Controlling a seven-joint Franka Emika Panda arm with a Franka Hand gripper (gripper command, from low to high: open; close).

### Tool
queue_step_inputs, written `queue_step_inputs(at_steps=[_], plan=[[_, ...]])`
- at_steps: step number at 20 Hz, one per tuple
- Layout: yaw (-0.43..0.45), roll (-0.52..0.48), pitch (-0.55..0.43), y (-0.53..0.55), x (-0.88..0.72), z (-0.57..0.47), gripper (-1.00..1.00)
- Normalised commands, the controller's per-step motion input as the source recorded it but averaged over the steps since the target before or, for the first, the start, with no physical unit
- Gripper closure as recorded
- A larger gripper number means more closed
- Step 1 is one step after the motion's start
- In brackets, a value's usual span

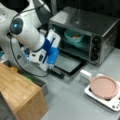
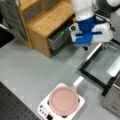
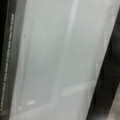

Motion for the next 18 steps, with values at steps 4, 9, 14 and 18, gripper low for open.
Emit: queue_step_inputs(at_steps=[4,9,14,18], plan=[[0.116,-0.026,-0.013,0.10,0.00,-0.04,-1.00],[0.231,-0.204,0.035,0.18,0.03,-0.01,-1.00],[0.493,-0.219,0.128,0.18,0.06,0.09,-1.00],[0.599,-0.084,0.075,0.08,0.11,0.09,-1.00]])
